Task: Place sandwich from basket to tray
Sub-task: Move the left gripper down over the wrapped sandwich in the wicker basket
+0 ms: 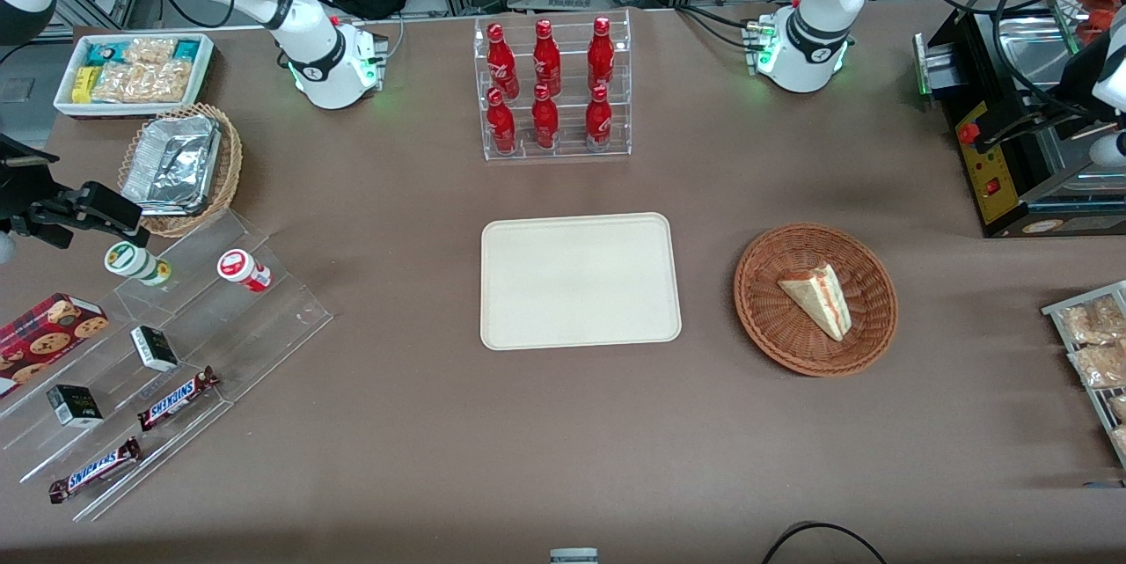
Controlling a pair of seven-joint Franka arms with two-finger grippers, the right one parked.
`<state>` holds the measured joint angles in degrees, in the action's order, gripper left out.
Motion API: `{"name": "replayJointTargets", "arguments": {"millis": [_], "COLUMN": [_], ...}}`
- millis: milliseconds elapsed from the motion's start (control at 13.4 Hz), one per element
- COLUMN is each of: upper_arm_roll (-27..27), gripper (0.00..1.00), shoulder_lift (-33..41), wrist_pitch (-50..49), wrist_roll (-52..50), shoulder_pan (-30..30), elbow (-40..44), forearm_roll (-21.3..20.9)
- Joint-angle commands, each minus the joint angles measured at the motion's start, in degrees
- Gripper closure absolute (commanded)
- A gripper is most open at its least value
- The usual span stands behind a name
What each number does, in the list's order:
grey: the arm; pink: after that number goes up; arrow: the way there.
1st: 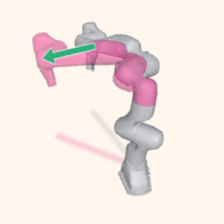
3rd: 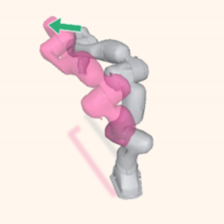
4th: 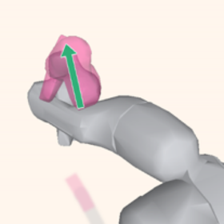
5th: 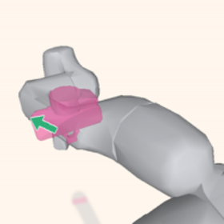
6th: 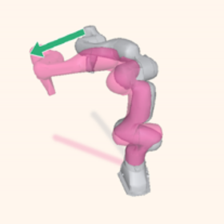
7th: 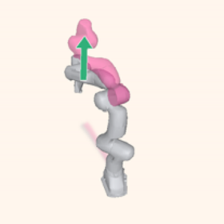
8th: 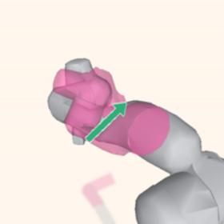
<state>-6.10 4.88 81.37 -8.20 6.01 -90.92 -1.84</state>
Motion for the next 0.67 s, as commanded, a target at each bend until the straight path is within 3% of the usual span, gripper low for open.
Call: {"name": "replayJointTargets", "arguments": {"millis": [0, 299, 598], "upper_arm_roll": [-0.8, -1.5, -3.3], "gripper": [0.00, 0.00, 0.00], "shoulder_lift": [0.1, -4.7, -10.2], "wrist_pitch": [-0.4, 1.0, 12.8], "wrist_roll": [0.9, 0.6, -5.7], "shoulder_pan": [0.8, 0.8, 0.6], "elbow": [0.8, 0.4, -6.2], "forearm_roll": [0.0, 0.0, 0.0]}}
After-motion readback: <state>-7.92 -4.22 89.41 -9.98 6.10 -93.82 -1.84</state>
